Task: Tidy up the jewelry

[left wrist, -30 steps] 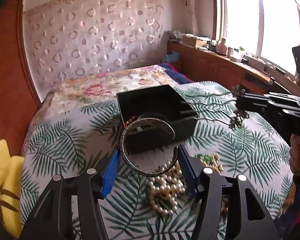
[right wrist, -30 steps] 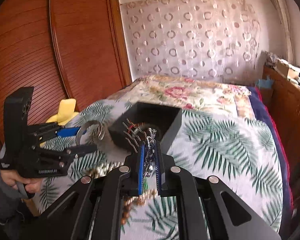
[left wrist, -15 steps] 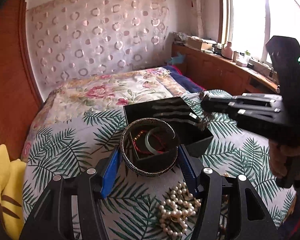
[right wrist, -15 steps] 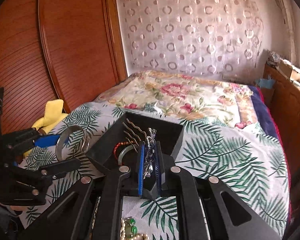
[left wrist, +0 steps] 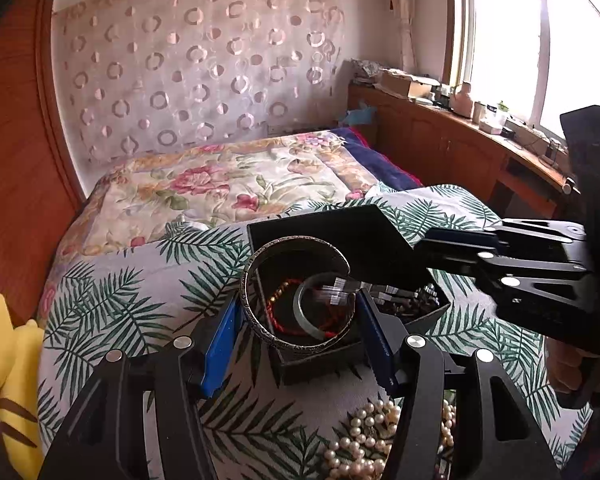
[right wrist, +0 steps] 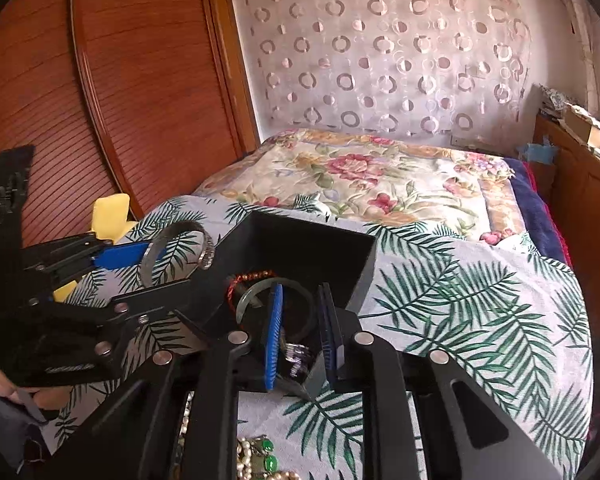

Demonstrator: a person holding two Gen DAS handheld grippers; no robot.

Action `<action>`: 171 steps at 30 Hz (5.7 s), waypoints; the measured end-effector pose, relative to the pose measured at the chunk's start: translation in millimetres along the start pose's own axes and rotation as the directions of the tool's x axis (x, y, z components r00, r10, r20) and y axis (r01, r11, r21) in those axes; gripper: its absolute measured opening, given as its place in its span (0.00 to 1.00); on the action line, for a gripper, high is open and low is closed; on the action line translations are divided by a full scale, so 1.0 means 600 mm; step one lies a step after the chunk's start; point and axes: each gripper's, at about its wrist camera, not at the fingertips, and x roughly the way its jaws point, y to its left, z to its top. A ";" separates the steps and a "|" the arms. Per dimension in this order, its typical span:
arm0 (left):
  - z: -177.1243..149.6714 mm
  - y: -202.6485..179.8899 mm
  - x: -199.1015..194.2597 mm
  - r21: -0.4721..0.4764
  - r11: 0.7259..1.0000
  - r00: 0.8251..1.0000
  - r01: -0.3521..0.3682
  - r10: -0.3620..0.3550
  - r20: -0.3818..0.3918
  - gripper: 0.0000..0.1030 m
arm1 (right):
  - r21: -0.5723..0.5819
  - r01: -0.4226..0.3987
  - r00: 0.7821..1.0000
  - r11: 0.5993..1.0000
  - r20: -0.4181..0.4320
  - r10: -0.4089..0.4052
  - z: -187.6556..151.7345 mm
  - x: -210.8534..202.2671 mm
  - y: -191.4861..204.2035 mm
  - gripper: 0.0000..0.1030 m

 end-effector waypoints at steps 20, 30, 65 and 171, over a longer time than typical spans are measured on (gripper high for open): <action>0.002 -0.017 0.009 0.012 1.000 1.000 -0.004 0.004 0.004 0.64 | -0.024 0.003 0.999 1.000 0.036 -0.002 -0.064 -0.079 0.012 0.21; -0.048 0.007 -0.070 -0.047 0.999 0.998 -0.003 0.006 0.068 0.84 | -0.004 -0.025 1.000 1.000 0.007 0.025 -0.122 -0.106 0.021 0.21; -0.184 0.035 -0.122 -0.124 0.992 0.999 -0.025 0.029 0.028 0.92 | -0.052 -0.049 0.980 0.997 -0.193 0.038 -0.188 -0.050 0.074 0.13; 0.124 -0.030 -0.233 0.032 0.995 0.965 0.096 -0.101 0.240 0.06 | -0.242 0.052 0.962 0.969 0.273 0.016 0.139 -0.280 0.109 0.05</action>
